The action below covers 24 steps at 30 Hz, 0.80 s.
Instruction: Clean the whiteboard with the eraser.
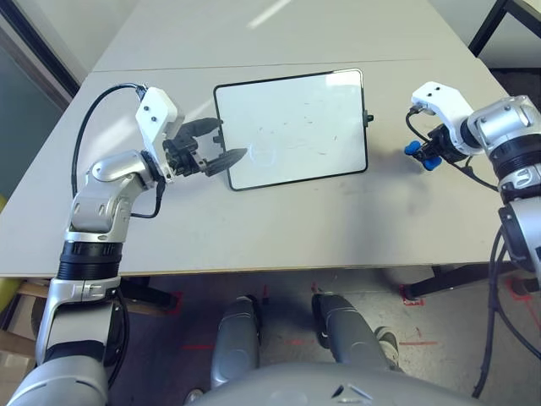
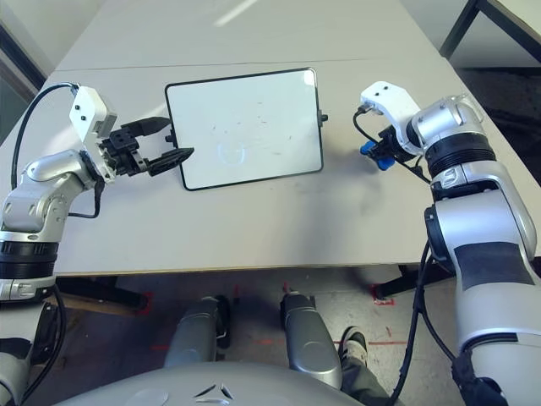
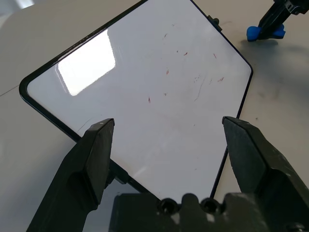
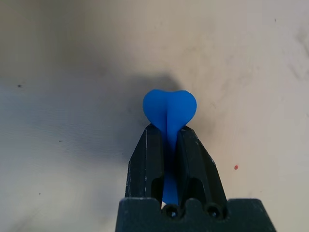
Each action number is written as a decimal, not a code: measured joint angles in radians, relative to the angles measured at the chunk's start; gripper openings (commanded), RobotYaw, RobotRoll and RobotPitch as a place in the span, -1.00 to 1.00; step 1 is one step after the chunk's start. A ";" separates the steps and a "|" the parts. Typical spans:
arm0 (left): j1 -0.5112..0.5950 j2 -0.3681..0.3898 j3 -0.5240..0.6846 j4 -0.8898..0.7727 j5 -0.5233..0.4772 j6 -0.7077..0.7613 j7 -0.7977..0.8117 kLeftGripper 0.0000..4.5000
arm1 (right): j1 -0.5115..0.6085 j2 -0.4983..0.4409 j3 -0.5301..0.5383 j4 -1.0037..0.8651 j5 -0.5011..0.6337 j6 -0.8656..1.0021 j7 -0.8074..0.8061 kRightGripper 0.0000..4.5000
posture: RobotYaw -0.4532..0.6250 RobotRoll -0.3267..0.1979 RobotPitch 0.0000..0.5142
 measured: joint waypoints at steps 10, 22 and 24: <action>0.000 0.009 0.013 -0.002 -0.001 0.006 0.003 1.00 | -0.024 0.021 -0.088 0.052 0.064 0.020 -0.044 0.19 | -0.35 0.25 -0.51; 0.020 -0.008 0.248 -0.056 -0.054 0.081 0.256 1.00 | 0.098 -0.071 -0.325 -0.159 0.248 -0.235 -0.091 0.99 | -0.28 0.25 -0.39; 0.042 -0.017 0.284 -0.050 -0.037 0.086 0.337 1.00 | 0.151 -0.068 -0.398 -0.184 0.295 -0.321 -0.158 0.99 | -0.25 0.25 -0.37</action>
